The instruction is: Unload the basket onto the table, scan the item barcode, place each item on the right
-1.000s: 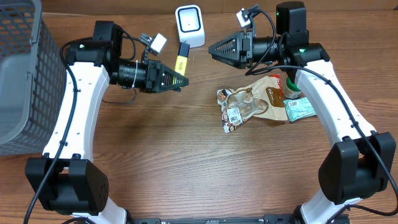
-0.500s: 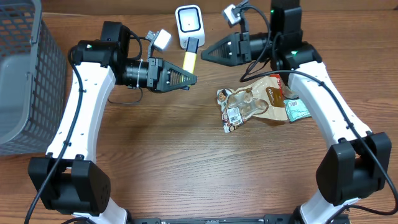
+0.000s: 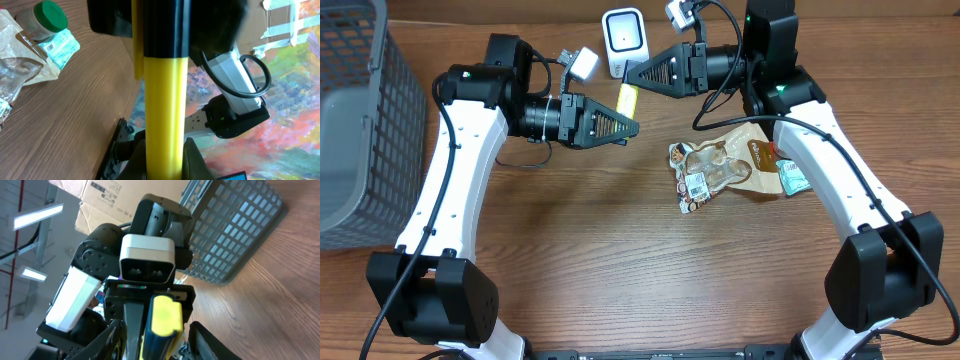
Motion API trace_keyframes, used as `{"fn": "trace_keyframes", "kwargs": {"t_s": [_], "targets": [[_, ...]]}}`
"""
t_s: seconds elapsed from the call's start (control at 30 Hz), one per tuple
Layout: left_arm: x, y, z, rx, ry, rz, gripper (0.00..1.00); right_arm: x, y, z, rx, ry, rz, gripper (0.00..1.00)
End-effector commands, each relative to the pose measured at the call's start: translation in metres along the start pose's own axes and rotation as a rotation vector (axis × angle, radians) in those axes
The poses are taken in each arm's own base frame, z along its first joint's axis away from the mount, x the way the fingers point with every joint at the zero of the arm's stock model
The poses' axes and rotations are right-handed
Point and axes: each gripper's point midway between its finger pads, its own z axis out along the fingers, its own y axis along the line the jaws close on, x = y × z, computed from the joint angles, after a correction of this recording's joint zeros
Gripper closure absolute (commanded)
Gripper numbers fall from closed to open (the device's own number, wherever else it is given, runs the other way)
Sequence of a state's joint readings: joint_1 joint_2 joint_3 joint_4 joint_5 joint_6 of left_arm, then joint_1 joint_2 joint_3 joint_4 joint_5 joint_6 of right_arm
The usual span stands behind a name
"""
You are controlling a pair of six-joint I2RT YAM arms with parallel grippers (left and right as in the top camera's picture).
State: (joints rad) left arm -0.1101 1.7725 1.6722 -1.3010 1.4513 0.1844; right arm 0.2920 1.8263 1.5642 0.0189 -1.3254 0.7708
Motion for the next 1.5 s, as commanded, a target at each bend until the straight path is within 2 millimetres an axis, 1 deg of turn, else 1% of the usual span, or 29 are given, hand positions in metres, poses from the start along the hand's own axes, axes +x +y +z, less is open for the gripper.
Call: {"fn": "trace_keyframes", "kwargs": {"t_s": [0.0,0.07,0.23,0.27,0.37,0.43,0.47,0.53,0.63,0.73,0.87,1.07,1.1,1.13,1.2,1.23,1.27,1.33,1.4,1.47], "targets": [[0.001,-0.007,0.001,0.016,-0.001,0.047,0.96,-0.004,-0.002,0.013,0.029,-0.028,0.004,0.63],[0.001,-0.006,0.001,0.010,0.001,0.046,0.96,-0.005,-0.004,0.014,0.039,-0.037,0.006,0.69],[0.001,-0.004,0.001,-0.004,0.003,0.047,0.96,-0.007,-0.005,0.013,0.044,-0.044,0.004,0.71],[0.002,-0.001,0.001,-0.019,0.006,0.047,0.96,-0.007,-0.005,0.013,0.046,-0.046,0.000,0.74],[0.003,0.002,0.001,-0.040,0.010,0.047,0.96,-0.008,-0.006,0.013,0.052,-0.053,-0.003,0.76],[0.002,0.002,0.000,-0.040,0.009,0.046,0.96,-0.010,-0.007,0.012,0.058,-0.060,-0.003,0.76],[0.002,0.002,0.000,-0.040,0.007,0.045,0.96,-0.011,-0.008,0.010,0.063,-0.067,-0.002,0.74],[0.002,0.003,0.000,-0.041,0.007,0.046,0.96,-0.012,-0.009,0.008,0.067,-0.072,-0.002,0.64],[0.001,0.003,0.000,-0.041,0.006,0.051,0.96,-0.011,-0.008,0.008,0.060,-0.065,0.000,0.62],[0.000,0.003,0.000,-0.041,0.005,0.060,0.96,-0.007,-0.010,0.008,0.060,-0.053,0.027,0.63],[0.000,0.003,0.000,-0.041,0.004,0.061,0.96,-0.007,-0.011,0.008,0.062,-0.052,0.034,0.73],[-0.001,0.005,0.000,-0.051,0.004,0.074,0.96,-0.007,-0.011,0.008,0.063,-0.052,0.022,0.77],[-0.001,0.008,-0.001,-0.071,0.006,0.083,0.96,-0.007,-0.011,0.008,0.064,-0.051,0.006,0.78],[-0.002,0.011,-0.001,-0.088,0.008,0.094,0.93,-0.007,-0.011,0.008,0.064,-0.050,-0.005,0.79],[-0.004,0.022,-0.002,-0.149,0.012,0.106,0.77,-0.007,-0.011,0.008,0.065,-0.049,-0.047,0.81],[-0.004,0.029,-0.003,-0.190,0.014,0.098,0.72,-0.007,-0.011,0.008,0.066,-0.049,-0.072,0.83],[-0.005,0.033,-0.004,-0.215,0.014,0.092,0.70,-0.007,-0.011,0.008,0.066,-0.048,-0.085,0.83],[-0.010,0.047,-0.008,-0.300,0.007,0.084,0.60,-0.007,-0.011,0.008,0.067,-0.048,-0.098,0.83],[-0.013,0.055,-0.011,-0.347,0.002,0.088,0.56,-0.007,-0.011,0.008,0.068,-0.049,-0.099,0.83],[-0.018,0.067,-0.016,-0.427,-0.010,0.101,0.51,-0.007,-0.012,0.008,0.073,-0.049,-0.159,0.84]]}}
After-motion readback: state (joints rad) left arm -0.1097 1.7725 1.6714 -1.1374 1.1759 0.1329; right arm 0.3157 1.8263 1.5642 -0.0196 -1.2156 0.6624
